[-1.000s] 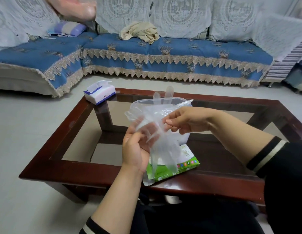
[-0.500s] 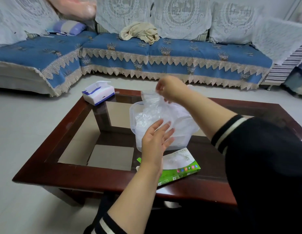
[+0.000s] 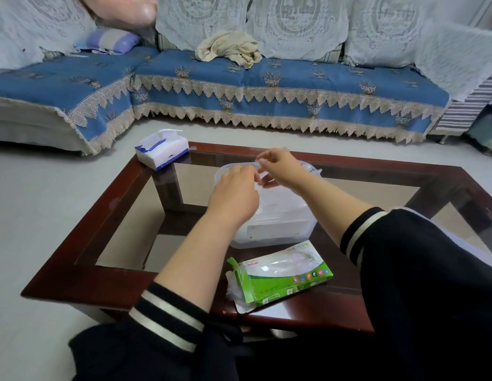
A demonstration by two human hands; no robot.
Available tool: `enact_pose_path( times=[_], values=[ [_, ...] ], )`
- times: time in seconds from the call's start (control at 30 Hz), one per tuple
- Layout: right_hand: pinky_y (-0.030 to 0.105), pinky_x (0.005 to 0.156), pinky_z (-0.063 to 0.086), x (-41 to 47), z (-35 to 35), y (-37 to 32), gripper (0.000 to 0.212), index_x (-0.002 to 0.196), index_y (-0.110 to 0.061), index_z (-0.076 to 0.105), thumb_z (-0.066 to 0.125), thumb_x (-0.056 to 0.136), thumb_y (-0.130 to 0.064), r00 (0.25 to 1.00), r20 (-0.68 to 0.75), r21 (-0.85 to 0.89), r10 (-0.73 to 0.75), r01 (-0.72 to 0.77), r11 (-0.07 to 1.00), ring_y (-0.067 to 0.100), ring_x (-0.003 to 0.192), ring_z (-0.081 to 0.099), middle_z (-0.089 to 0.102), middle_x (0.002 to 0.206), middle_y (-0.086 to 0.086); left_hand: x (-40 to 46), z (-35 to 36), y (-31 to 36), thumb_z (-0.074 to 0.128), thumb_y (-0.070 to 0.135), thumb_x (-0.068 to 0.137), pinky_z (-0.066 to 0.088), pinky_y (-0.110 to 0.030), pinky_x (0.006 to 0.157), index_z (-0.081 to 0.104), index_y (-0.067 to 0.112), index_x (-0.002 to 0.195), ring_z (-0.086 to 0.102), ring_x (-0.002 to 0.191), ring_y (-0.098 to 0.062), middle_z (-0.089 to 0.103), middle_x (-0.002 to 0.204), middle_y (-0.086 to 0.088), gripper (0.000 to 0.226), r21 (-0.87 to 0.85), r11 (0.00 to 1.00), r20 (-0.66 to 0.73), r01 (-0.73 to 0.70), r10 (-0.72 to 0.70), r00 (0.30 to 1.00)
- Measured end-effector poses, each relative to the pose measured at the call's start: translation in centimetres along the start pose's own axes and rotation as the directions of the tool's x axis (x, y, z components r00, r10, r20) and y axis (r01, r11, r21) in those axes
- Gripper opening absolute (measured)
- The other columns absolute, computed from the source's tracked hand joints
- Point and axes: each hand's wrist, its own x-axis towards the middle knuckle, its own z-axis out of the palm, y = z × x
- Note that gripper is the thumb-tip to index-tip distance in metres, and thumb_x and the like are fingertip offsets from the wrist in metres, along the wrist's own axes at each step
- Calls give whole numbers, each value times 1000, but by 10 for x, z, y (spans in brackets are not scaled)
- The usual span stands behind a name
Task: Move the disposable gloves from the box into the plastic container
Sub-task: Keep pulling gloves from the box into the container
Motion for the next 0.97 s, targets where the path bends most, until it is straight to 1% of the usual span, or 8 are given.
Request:
enact_pose_path(
  times=[0.1, 0.23, 0.33, 0.43, 0.53, 0.7, 0.83, 0.97],
  values=[
    [26, 62, 57, -17, -37, -12, 27, 118, -4, 56, 51, 98, -22, 996, -56, -80, -63, 58, 995, 16, 68, 64, 65, 96, 6, 12, -4, 1, 59, 10, 91, 47, -36, 97, 55, 21, 126, 51, 117, -21, 54, 131, -1, 37, 149, 985, 99, -83, 69, 993],
    [19, 49, 45, -34, -68, -19, 47, 126, -14, 52, 68, 86, -32, 990, 139, -597, 16, 71, 799, 11, 65, 60, 61, 101, -1, 26, 1, 5, 66, 13, 86, 49, -38, 94, 54, 19, 129, 54, 114, -25, 53, 132, -5, 44, 272, 952, 219, -141, 81, 972],
    [23, 57, 51, -32, -54, -5, 79, 147, -22, 28, 73, 82, -30, 917, 275, -729, 288, 3, 684, 17, 77, 66, 55, 111, 4, 39, 9, 5, 73, 10, 80, 50, -41, 95, 42, 19, 139, 53, 118, -29, 46, 140, -7, 67, 349, 928, 374, -133, -8, 927],
    [33, 87, 52, -23, -33, 25, 71, 149, -23, 23, 63, 91, -23, 898, 246, -823, 364, -5, 568, 27, 112, 56, 45, 139, 12, 49, 16, 7, 72, 11, 82, 51, -42, 95, 34, 18, 144, 54, 114, -31, 44, 140, -10, 72, 439, 888, 525, -137, -130, 841],
    [42, 108, 37, -16, -20, 45, 58, 150, -15, 22, 48, 98, -19, 865, 234, -842, 444, -48, 537, 33, 129, 39, 29, 151, 14, 51, 26, 4, 65, 7, 88, 51, -36, 96, 34, 15, 146, 54, 112, -29, 41, 143, -12, 67, 496, 861, 565, -112, -222, 795],
    [44, 109, 33, -3, -18, 52, 56, 151, -19, 22, 42, 100, -23, 821, 260, -834, 509, -75, 547, 34, 133, 34, 25, 153, 13, 51, 39, 1, 39, 18, 103, 36, -37, 109, 46, 4, 139, 44, 132, -30, 45, 144, -14, 39, 582, 805, 581, -119, -309, 753],
    [40, 105, 40, -3, -21, 54, 60, 152, -25, 22, 48, 97, -23, 789, 303, -810, 534, -81, 580, 32, 128, 41, 29, 152, 9, 50, 36, 1, 49, 7, 97, 45, -36, 102, 46, 5, 139, 52, 120, -31, 48, 139, -14, 42, 534, 842, 567, -70, -296, 769],
    [35, 95, 50, -19, -38, 33, 39, 136, -8, 50, 46, 99, -15, 933, 233, -795, 273, 22, 606, 27, 110, 58, 54, 133, 11, 47, 22, 3, 53, -3, 92, 50, -28, 85, 55, 9, 131, 58, 105, -26, 58, 124, -10, 40, 437, 897, 470, -65, -166, 867]
  ],
)
